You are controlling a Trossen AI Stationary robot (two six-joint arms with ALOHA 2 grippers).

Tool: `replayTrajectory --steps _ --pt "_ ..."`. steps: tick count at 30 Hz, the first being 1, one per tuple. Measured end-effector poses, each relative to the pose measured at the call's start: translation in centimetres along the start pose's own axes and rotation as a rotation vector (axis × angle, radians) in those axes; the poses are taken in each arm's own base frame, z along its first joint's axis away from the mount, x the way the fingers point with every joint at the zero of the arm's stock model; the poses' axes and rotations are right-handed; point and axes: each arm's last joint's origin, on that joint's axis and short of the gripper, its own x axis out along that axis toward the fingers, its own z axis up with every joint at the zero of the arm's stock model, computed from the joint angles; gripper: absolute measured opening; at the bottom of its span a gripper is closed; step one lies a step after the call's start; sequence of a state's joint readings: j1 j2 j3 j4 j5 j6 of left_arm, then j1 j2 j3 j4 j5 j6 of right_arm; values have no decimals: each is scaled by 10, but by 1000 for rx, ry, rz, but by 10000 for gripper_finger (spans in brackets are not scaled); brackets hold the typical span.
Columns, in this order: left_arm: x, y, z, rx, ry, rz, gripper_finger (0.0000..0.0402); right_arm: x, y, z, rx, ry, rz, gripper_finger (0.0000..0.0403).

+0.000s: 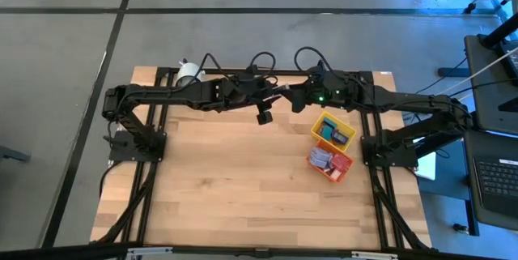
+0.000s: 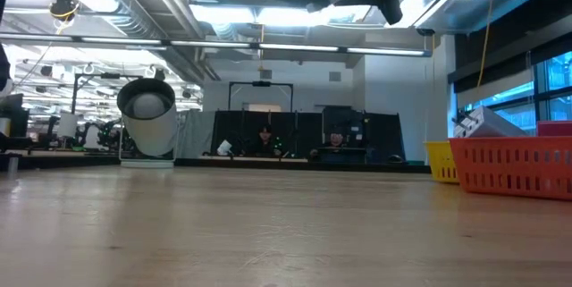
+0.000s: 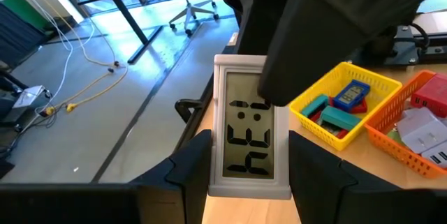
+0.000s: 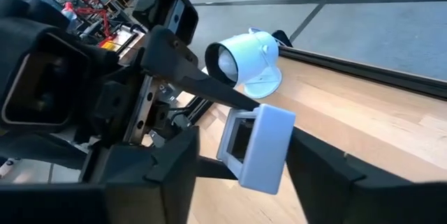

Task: Pick & Place Office items
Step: Put the white digital timer into the yellow basket

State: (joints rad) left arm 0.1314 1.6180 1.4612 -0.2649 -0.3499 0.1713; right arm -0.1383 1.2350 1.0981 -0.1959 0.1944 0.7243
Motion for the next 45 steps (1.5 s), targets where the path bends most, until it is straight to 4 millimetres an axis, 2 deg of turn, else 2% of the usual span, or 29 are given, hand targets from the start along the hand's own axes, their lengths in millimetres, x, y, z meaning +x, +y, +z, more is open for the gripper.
replayTrajectory --steps 7,19,24,32,38,42,45 --pt "0 0 0 -1 -2 3 156 0 -1 0 16 1 -7 154" --pt "-1 -1 1 5 -3 9 161 0 -1 0 38 -3 -14 80" --pt "-2 -4 1 14 -1 30 174 0 -1 0 31 4 -5 78" --pt "-6 -7 2 -3 12 84 247 -4 -8 4 0 17 -29 76" --pt "-15 0 1 -73 43 198 289 -14 -25 11 -28 75 -99 76" --pt "-22 5 -1 -122 81 297 294 -25 -42 8 -43 172 -220 76" --pt "-24 6 -5 -158 106 305 294 -34 -53 2 -62 267 -313 75"
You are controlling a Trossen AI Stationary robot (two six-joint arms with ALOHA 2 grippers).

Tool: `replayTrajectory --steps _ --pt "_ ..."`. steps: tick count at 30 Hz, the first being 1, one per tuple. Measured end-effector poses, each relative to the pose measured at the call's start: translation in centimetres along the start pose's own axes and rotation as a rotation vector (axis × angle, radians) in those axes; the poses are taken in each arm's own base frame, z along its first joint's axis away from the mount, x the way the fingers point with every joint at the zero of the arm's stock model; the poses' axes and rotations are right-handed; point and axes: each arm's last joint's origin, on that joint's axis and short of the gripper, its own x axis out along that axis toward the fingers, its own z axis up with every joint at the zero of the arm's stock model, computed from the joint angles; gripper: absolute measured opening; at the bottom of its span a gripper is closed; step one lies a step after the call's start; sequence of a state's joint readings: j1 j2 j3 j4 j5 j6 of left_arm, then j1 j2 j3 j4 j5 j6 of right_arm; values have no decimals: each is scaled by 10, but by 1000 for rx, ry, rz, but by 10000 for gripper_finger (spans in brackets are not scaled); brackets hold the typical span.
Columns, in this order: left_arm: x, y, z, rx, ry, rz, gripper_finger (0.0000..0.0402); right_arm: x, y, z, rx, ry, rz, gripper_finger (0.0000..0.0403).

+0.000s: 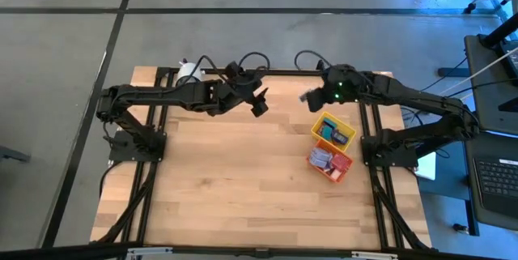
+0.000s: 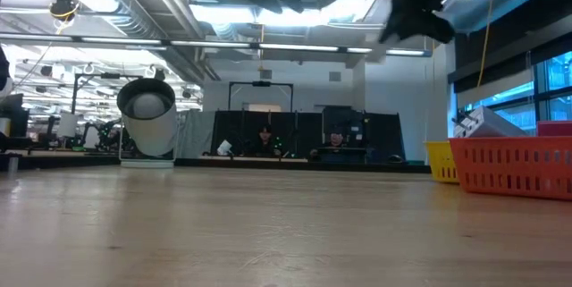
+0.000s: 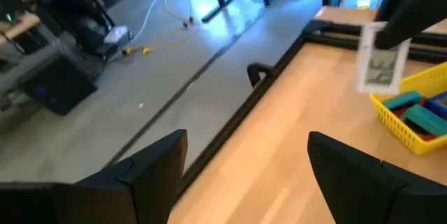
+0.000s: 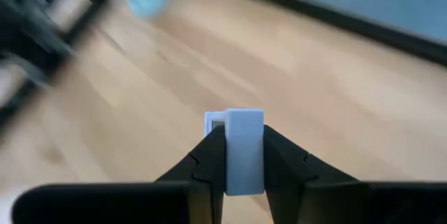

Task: Pick & Place Office items
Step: Put the white digital timer into the yellow basket, then return to Home Position

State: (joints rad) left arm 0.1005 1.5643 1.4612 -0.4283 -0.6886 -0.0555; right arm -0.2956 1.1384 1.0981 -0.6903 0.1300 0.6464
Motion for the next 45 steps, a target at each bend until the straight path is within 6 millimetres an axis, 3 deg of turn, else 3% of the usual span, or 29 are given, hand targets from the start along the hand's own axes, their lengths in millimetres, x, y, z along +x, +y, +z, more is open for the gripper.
replayTrajectory --steps 10,22,28,38,45 --pt "0 1 -11 -69 98 11 294 -1 -35 -44 -92 399 -309 75" --pt "-1 0 -16 -179 150 -32 294 24 -65 -93 -13 586 -436 75" --pt "-1 -1 -16 -232 152 -34 294 29 -67 -97 -4 567 -423 92" --pt "-2 -2 -16 -284 174 -110 294 30 -66 -95 -30 560 -405 169" --pt "-29 14 0 -348 127 -262 294 10 -45 -63 -101 492 -319 212"
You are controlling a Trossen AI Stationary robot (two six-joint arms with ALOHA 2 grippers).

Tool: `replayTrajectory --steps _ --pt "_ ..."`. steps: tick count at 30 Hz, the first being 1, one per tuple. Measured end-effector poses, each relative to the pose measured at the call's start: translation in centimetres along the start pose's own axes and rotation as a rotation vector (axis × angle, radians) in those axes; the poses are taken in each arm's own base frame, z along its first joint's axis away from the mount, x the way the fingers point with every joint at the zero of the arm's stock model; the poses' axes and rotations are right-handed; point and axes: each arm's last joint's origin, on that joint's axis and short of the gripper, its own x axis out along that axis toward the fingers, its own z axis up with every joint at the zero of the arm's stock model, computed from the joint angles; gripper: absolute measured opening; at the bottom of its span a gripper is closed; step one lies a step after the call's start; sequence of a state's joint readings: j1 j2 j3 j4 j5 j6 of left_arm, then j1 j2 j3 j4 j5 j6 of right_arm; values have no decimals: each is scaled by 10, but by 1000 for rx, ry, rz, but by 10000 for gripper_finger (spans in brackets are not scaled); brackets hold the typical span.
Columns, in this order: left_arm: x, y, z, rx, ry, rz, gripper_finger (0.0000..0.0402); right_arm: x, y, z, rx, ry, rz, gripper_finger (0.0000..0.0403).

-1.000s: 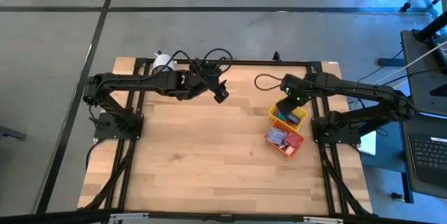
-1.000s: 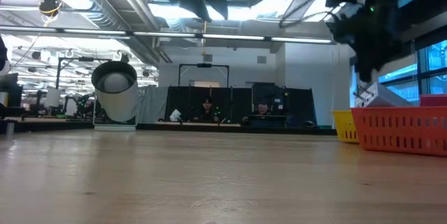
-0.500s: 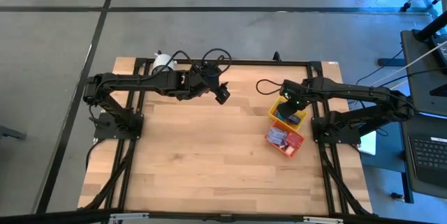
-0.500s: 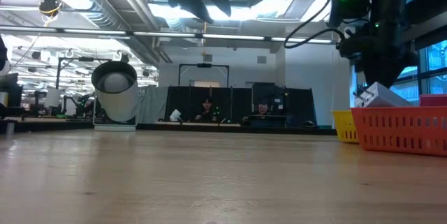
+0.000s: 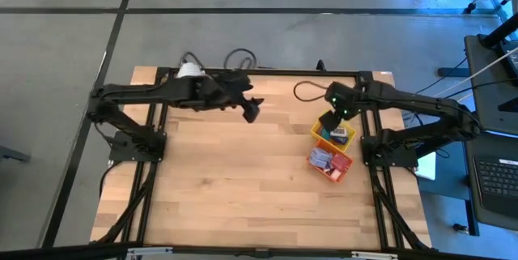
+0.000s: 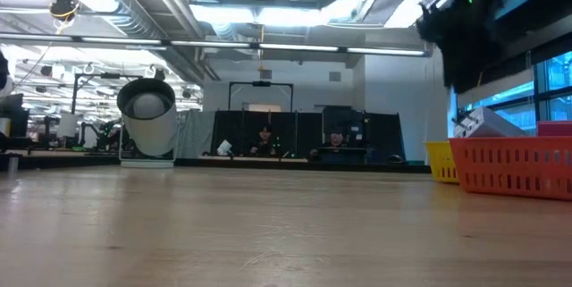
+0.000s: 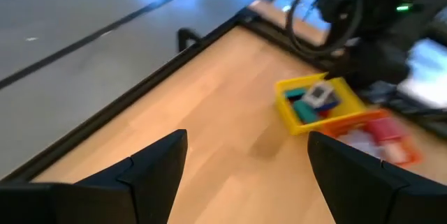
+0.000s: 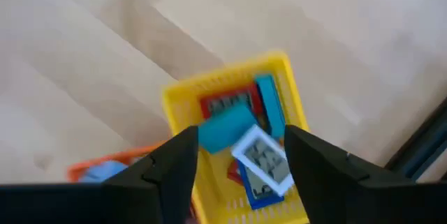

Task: Pick & Place Office items
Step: Return to Home Position

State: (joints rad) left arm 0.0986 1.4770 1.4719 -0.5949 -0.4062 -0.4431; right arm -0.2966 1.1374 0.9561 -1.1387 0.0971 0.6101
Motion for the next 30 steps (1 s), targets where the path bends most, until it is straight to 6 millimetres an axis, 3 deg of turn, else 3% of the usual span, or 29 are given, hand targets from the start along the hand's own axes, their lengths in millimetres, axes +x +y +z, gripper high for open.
replayTrajectory --steps 5,10,15,18,21,25,30 --pt "-49 12 18 -36 -97 -122 294 -51 7 19 -90 -173 12 221" --pt "-100 27 28 -15 -200 -214 294 -102 8 30 -13 -393 -39 222" --pt "-133 42 31 57 -281 -234 294 -135 7 34 -114 -493 -14 222" --pt "-148 49 29 37 -282 -272 294 -142 7 34 -133 -495 37 222" --pt "-161 57 24 78 -266 -282 294 -140 9 31 -276 -429 96 222" --pt "-179 71 16 46 -263 -259 294 -139 8 28 -316 -384 108 222" --pt "-188 86 -3 9 -271 -234 294 -135 8 25 -403 -356 123 222"
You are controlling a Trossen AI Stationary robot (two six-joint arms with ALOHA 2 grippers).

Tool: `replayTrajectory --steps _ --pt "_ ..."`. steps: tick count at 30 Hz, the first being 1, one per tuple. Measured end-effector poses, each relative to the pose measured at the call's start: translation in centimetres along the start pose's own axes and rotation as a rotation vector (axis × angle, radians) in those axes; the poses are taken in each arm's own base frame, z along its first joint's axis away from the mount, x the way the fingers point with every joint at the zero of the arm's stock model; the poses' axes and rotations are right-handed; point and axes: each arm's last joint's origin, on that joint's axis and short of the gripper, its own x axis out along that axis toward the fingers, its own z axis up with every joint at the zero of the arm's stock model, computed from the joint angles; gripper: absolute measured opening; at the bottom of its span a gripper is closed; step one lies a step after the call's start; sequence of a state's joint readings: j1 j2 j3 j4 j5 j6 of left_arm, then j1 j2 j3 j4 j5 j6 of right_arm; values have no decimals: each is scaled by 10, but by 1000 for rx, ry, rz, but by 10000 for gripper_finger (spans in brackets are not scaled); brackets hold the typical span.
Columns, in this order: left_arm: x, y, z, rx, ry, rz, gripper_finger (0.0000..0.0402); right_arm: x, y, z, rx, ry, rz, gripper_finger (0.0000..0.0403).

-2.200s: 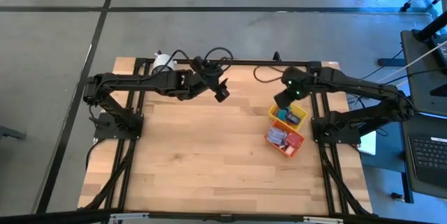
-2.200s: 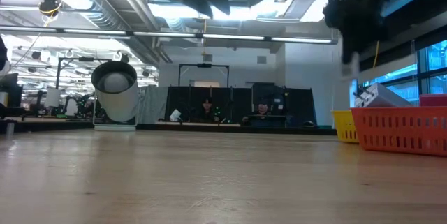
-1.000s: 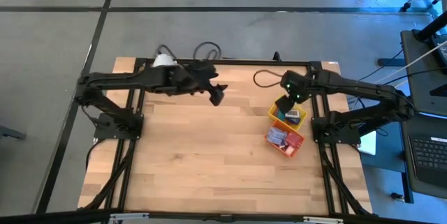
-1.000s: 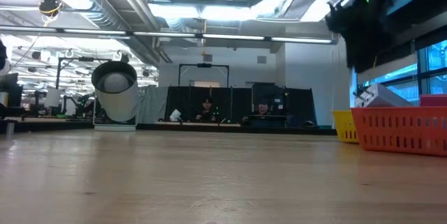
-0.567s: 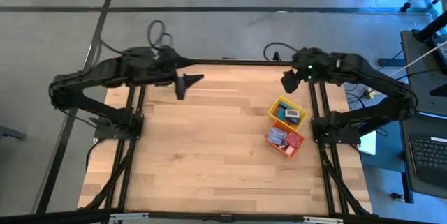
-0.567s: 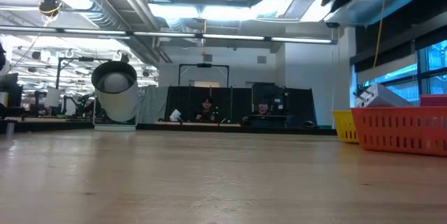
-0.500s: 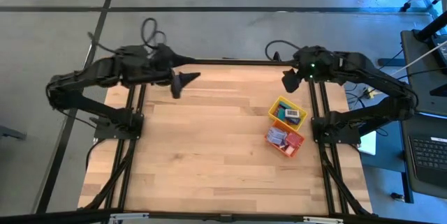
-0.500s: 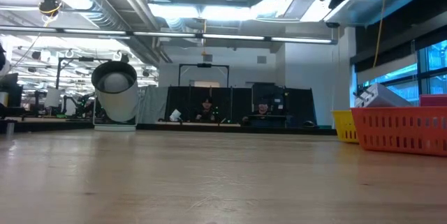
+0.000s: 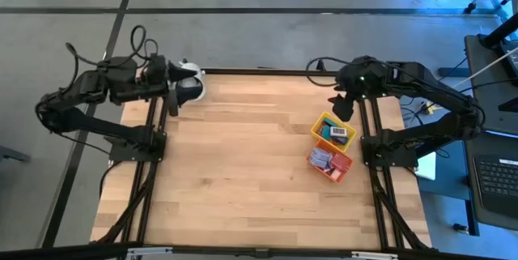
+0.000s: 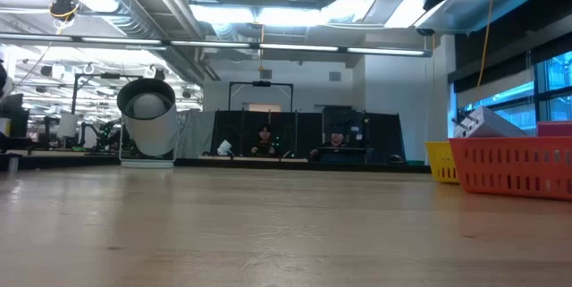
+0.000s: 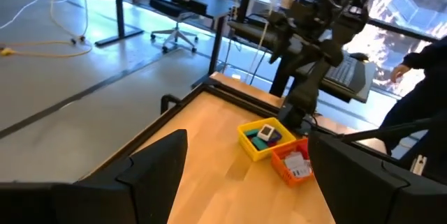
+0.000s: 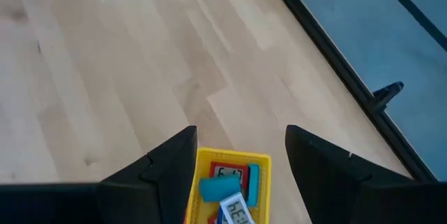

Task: Pick & Place Office items
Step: Return to Home Position

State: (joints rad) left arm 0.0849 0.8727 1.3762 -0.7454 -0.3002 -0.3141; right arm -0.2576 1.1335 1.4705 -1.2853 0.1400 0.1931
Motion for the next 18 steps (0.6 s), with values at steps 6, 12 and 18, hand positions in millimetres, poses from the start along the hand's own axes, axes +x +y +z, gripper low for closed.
replayTrajectory --steps 6,12,18 --pt "-10 15 -31 -75 -17 50 294 15 0 -13 -1 -17 5 222" --pt "-10 26 -66 -110 -91 35 294 35 -3 -43 68 -47 17 222" --pt "-17 37 -95 -76 -277 -63 294 45 -7 -77 166 -141 105 222"
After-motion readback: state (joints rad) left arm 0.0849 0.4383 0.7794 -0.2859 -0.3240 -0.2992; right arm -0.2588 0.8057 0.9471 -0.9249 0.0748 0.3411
